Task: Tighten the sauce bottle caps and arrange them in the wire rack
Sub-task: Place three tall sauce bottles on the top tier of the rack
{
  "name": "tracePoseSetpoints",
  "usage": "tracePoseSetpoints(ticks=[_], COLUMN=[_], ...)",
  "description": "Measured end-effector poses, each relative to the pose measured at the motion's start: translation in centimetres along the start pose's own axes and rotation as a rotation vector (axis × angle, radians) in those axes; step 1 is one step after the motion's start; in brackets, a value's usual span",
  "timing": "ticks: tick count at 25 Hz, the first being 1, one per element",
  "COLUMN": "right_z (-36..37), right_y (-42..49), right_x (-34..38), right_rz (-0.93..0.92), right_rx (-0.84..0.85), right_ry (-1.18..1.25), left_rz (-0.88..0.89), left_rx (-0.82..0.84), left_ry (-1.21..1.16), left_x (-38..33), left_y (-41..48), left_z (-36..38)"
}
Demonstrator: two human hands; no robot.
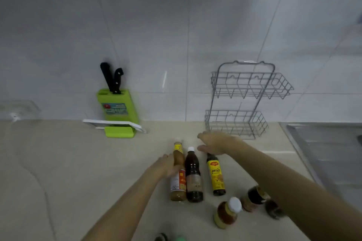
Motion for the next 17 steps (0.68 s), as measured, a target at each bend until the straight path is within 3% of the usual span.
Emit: tracePoseSetpoints(ticks=[13, 17], right_z=[5.5, 5.6], right_y=[9.3, 9.6], right_x=[1.8, 1.6], right_rz=[-0.056, -0.006], right_rx=[0.187, 0.178], right_ry=[0.078, 0.252], left_rz=[-0.154, -0.131], left_rx=[-0.079, -0.132], left_ry=[-0.585, -0.701], left_x=[1.0, 1.2], left_y=[1.0, 0.6], left_z=[2.2, 1.4])
Point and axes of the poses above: each hand's wrist, its own y-axis towards the middle knuckle, its own z-axis out of the palm, x = y × z, the point moved 1 cm from there along y, towards the middle knuckle, and after that the axes turned 2 degrees about y, right-handed, at the moved point
